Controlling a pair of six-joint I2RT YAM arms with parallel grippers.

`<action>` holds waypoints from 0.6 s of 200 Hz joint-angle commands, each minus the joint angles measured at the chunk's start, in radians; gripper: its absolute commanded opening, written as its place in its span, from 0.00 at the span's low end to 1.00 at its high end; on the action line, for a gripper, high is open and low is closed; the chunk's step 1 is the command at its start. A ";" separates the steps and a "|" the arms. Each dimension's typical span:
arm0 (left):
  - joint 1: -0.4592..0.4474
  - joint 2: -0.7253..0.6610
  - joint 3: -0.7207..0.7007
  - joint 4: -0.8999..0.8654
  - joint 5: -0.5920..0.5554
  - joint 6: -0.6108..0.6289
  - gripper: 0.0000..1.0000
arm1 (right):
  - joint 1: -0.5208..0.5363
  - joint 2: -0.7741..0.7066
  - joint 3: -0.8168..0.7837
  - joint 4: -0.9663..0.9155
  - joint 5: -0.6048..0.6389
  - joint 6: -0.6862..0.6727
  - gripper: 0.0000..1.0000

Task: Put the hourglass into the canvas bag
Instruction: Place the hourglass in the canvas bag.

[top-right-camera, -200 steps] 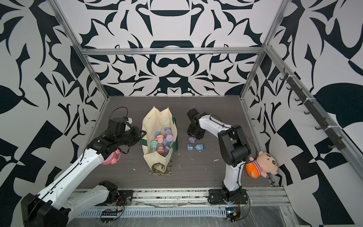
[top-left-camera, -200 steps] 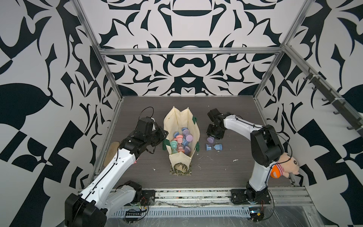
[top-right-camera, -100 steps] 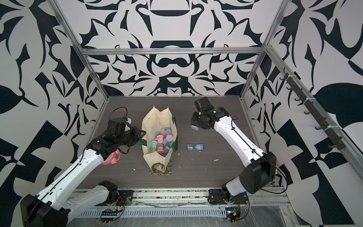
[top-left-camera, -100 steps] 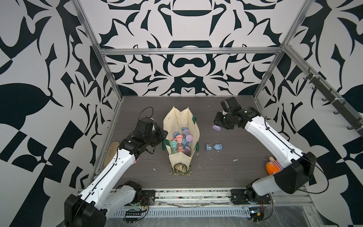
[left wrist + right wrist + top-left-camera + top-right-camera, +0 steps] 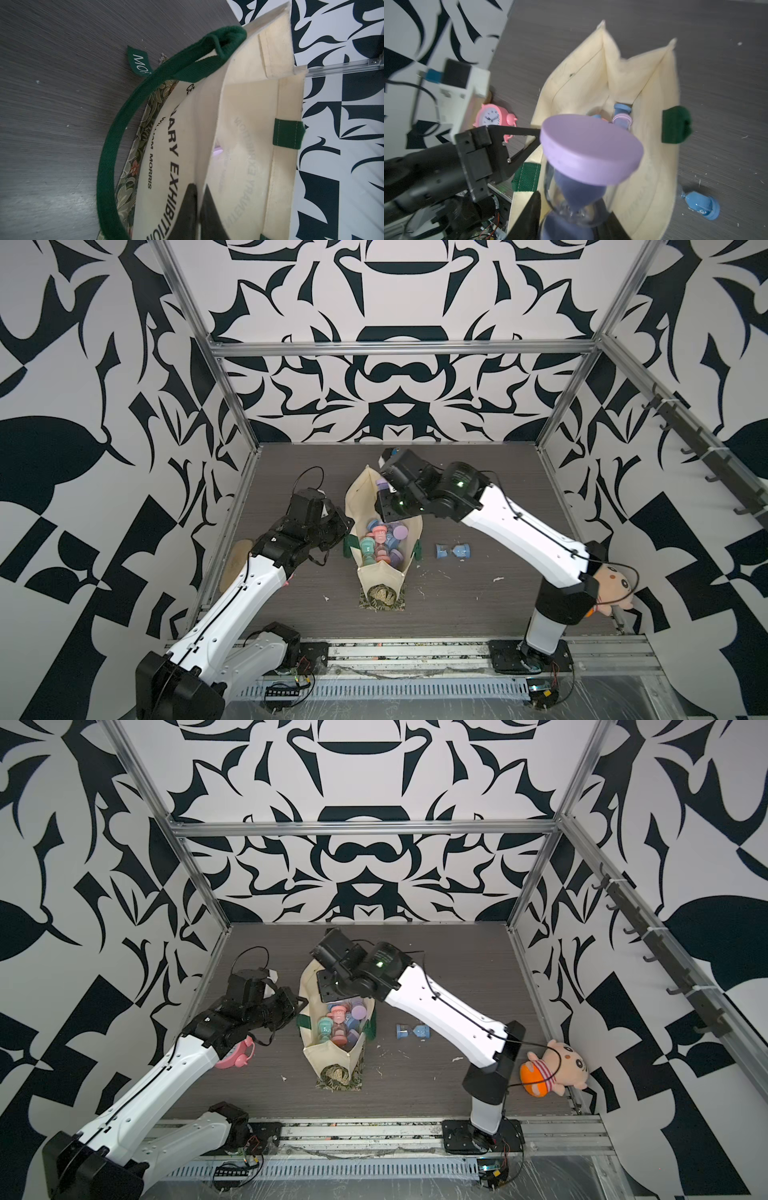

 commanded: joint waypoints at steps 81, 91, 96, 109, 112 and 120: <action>0.002 -0.028 -0.002 0.000 0.005 0.025 0.06 | -0.076 0.211 -0.028 -0.104 0.058 0.070 0.00; 0.002 -0.025 -0.002 0.001 0.006 0.026 0.06 | -0.080 0.212 -0.044 -0.097 0.057 0.073 0.00; 0.002 -0.024 -0.003 0.002 0.005 0.026 0.06 | -0.082 0.213 -0.052 -0.094 0.057 0.074 0.00; 0.002 -0.021 -0.005 0.005 0.007 0.026 0.06 | -0.089 0.214 -0.073 -0.082 0.057 0.073 0.02; 0.002 -0.020 -0.005 0.005 0.008 0.026 0.06 | -0.090 0.214 -0.078 -0.078 0.057 0.073 0.02; 0.002 -0.019 -0.004 0.007 0.009 0.026 0.06 | -0.093 0.214 -0.093 -0.068 0.020 0.073 0.03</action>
